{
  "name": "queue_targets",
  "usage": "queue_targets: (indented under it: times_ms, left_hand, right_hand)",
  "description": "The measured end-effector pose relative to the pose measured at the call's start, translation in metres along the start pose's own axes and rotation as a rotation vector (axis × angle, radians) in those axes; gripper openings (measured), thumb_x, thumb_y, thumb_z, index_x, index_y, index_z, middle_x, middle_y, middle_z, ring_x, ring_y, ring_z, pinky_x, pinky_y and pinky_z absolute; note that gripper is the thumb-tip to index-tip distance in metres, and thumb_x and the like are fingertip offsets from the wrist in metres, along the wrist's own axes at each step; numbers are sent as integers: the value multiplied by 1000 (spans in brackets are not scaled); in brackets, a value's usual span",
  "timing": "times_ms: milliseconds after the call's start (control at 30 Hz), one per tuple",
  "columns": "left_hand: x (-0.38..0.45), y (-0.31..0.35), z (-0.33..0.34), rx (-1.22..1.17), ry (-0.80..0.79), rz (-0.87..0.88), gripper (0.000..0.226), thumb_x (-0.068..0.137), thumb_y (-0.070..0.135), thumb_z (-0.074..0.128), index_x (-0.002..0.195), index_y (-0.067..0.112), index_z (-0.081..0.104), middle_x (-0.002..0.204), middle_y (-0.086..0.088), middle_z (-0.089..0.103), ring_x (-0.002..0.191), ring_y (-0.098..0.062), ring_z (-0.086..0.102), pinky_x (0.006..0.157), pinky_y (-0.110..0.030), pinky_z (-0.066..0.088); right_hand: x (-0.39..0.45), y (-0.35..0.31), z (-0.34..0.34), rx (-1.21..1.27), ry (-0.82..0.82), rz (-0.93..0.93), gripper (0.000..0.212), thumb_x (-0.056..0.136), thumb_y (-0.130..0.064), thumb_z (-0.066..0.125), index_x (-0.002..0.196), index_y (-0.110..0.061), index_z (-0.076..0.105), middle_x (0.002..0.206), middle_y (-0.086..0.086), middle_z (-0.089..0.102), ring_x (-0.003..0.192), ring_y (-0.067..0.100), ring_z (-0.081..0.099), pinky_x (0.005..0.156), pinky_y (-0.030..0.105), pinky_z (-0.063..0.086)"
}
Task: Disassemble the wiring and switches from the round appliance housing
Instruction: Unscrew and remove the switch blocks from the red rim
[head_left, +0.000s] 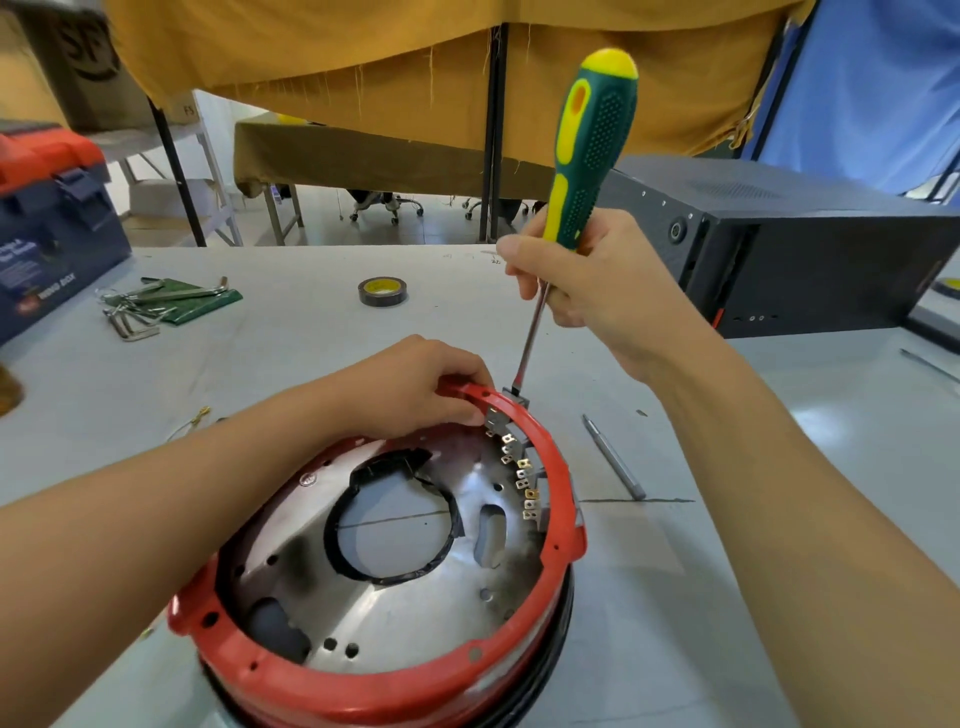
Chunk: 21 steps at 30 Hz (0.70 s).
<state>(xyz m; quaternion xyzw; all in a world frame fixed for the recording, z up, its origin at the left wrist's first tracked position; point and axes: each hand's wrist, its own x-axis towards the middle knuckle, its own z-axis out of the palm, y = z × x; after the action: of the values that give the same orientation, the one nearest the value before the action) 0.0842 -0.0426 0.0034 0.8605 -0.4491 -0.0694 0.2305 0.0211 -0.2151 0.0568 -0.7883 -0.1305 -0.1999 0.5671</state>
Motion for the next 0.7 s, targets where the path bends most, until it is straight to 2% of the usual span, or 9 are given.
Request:
queue_targets:
  times_ms: [100, 200, 267, 333, 467, 533, 634, 700]
  left_hand:
    - [0, 2, 6, 17, 74, 4, 16, 84, 26, 69, 98, 18, 69, 86, 0, 69, 80, -13, 59, 80, -31, 47]
    - [-2, 0, 8, 39, 111, -2, 16, 84, 26, 70, 96, 17, 70, 83, -1, 68, 77, -14, 58, 78, -30, 46]
    - [-3, -3, 7, 57, 135, -13, 15, 83, 27, 70, 95, 17, 70, 80, 0, 67, 74, -14, 56, 76, -31, 46]
    - [-5, -6, 6, 72, 161, -32, 14, 84, 29, 69, 93, 19, 69, 78, 1, 66, 73, -14, 56, 75, -32, 46]
    - [-6, -13, 7, 65, 215, -72, 14, 84, 31, 68, 93, 20, 68, 80, 2, 65, 76, -16, 57, 76, -36, 48]
    - [-6, -14, 8, 57, 217, -85, 13, 84, 32, 67, 93, 21, 67, 80, 3, 65, 77, -16, 57, 76, -37, 48]
    - [-5, -15, 9, 57, 220, -90, 11, 85, 32, 66, 91, 23, 65, 79, 4, 63, 76, -16, 56, 76, -38, 49]
    - [-5, -15, 10, 61, 224, -90, 10, 85, 32, 65, 91, 24, 65, 78, 5, 62, 76, -15, 55, 76, -38, 49]
  right_hand:
    - [-3, -3, -1, -17, -16, 9, 16, 88, -24, 67, 79, -15, 57, 54, -5, 53, 40, 8, 40, 41, 19, 37]
    - [-3, -11, -3, -13, -38, 21, 18, 93, -34, 58, 90, -19, 49, 58, 0, 60, 43, 14, 49, 44, 23, 44]
    - [-1, -17, -5, -46, -55, 34, 14, 97, -37, 51, 93, -25, 44, 65, 4, 67, 45, 20, 56, 44, 26, 47]
    - [2, -21, -6, -142, -49, 23, 13, 97, -34, 52, 96, -23, 45, 76, 7, 71, 48, 19, 59, 43, 23, 46]
    - [10, -26, -9, -270, 15, 25, 31, 84, -31, 70, 101, -9, 57, 73, -2, 58, 50, 0, 47, 47, 14, 38]
    - [13, -30, -9, -295, 39, -6, 42, 78, -28, 77, 107, -15, 50, 83, -6, 57, 63, 2, 52, 50, 13, 40]
    - [15, -40, -7, -424, 72, -147, 72, 71, -24, 83, 121, -28, 31, 94, -13, 50, 80, 10, 60, 54, 12, 50]
    - [15, -44, -7, -494, 52, -202, 77, 70, -25, 84, 124, -30, 29, 96, -13, 49, 84, 17, 62, 57, 16, 53]
